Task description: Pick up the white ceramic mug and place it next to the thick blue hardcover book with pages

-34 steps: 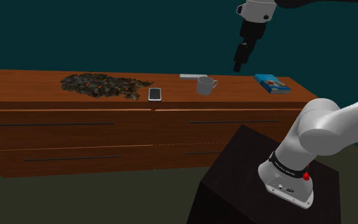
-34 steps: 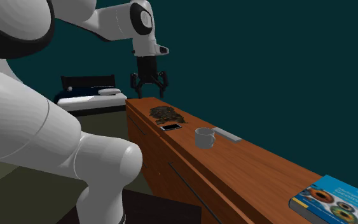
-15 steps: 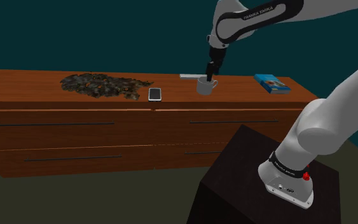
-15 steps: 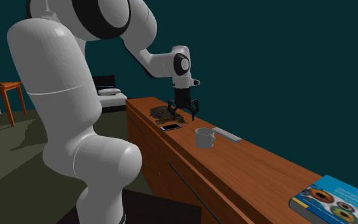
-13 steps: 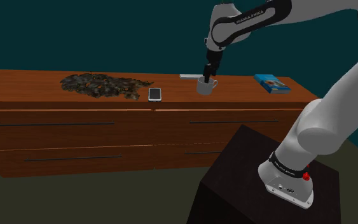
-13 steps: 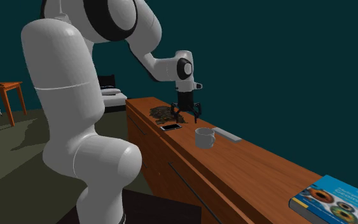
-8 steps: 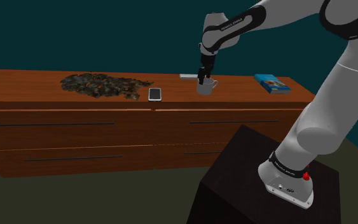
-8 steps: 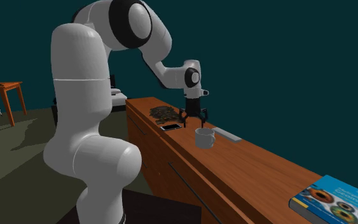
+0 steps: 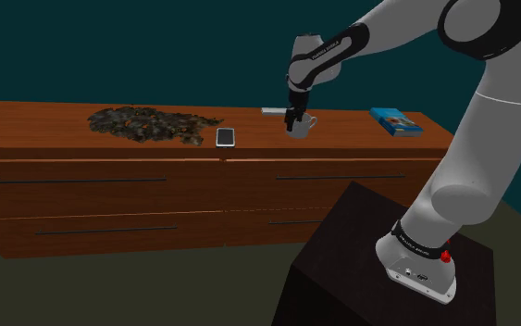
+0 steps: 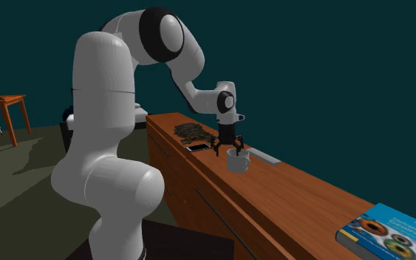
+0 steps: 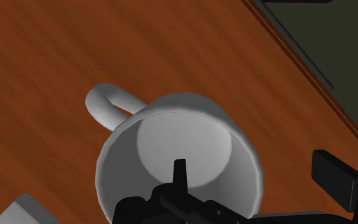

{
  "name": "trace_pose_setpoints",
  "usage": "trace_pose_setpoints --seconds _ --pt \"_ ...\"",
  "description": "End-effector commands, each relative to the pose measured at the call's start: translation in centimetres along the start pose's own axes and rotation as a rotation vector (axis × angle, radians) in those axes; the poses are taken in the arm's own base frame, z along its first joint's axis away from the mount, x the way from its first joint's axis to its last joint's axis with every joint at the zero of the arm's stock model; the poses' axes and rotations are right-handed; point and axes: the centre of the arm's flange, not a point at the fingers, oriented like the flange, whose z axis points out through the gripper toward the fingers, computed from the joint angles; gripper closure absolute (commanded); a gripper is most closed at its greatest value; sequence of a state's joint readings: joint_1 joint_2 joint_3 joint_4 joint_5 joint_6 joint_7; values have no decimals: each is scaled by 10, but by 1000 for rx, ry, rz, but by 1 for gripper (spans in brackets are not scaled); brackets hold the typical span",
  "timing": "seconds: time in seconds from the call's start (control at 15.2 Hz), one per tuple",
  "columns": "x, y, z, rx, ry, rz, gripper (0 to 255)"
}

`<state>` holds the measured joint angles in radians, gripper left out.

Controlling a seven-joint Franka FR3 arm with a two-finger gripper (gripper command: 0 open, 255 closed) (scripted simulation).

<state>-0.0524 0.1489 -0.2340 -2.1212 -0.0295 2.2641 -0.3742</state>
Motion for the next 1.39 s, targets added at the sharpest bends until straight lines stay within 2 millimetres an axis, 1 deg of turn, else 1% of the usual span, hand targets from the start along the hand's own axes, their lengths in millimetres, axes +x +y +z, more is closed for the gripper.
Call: trace_pose_setpoints --seconds 0.0,0.46,0.53,1.12,1.32 --pt "0 1 8 0 0 0 0" --pt "1 1 8 0 0 0 0" --pt "1 1 8 0 0 0 255" --pt "1 1 8 0 0 0 255" --pt "0 1 -8 0 0 0 255"
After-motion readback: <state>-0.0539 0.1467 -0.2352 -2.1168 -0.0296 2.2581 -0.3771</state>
